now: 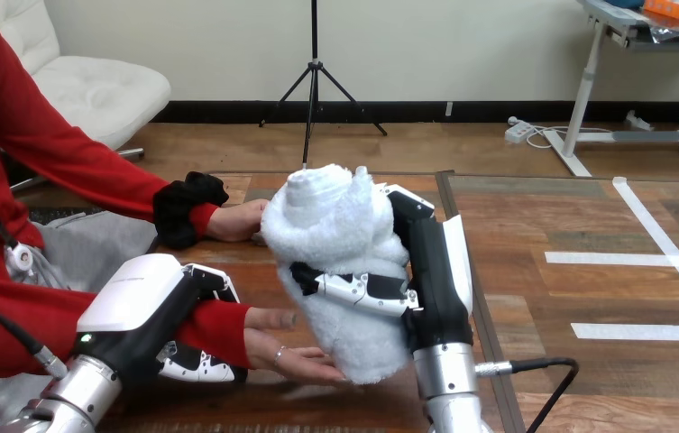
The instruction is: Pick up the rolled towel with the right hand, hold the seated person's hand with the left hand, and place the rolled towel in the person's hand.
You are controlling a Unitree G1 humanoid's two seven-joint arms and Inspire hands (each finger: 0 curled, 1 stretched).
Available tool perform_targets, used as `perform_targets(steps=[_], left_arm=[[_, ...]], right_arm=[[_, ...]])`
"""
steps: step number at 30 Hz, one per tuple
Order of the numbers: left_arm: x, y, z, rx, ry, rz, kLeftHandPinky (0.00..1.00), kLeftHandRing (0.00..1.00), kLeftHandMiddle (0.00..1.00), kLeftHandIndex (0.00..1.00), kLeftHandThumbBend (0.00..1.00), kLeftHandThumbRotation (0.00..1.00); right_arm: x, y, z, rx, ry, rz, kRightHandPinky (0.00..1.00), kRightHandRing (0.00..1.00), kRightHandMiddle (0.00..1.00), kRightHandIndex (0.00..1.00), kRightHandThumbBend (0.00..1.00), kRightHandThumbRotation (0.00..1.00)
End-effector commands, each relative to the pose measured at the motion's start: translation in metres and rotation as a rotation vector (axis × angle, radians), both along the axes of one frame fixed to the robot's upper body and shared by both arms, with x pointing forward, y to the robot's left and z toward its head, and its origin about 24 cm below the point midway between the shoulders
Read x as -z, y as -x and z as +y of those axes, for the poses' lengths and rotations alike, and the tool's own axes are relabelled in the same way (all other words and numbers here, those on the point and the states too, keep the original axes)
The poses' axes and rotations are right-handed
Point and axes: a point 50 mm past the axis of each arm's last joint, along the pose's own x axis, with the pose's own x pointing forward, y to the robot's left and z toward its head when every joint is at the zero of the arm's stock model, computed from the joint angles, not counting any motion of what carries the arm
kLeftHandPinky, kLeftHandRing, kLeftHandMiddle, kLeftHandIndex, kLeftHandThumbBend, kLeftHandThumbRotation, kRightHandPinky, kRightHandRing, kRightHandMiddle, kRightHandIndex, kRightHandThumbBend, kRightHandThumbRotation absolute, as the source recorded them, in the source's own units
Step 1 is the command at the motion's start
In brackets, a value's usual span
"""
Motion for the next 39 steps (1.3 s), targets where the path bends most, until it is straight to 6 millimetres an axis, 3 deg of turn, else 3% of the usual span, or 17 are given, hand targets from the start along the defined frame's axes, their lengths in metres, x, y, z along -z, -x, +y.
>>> perform_targets(steps=[1,39], left_arm=[[-0.044,-0.025,-0.023,0.077,0.09,-0.193,0.28,0.34,0.41,0.45,0.79,0.12],[-0.055,-0.025,-0.034,0.112,0.143,-0.213,0.28,0.34,0.42,0.45,0.79,0.07]], right_arm=[[-0.033,-0.003,0.045,-0.07,-0.168,-0.114,0.18,0.22,0.32,0.28,0.63,0.0],[-0.034,0.015,0.069,-0.095,-0.228,-0.186,0.15,0.2,0.27,0.25,0.61,0.0]])
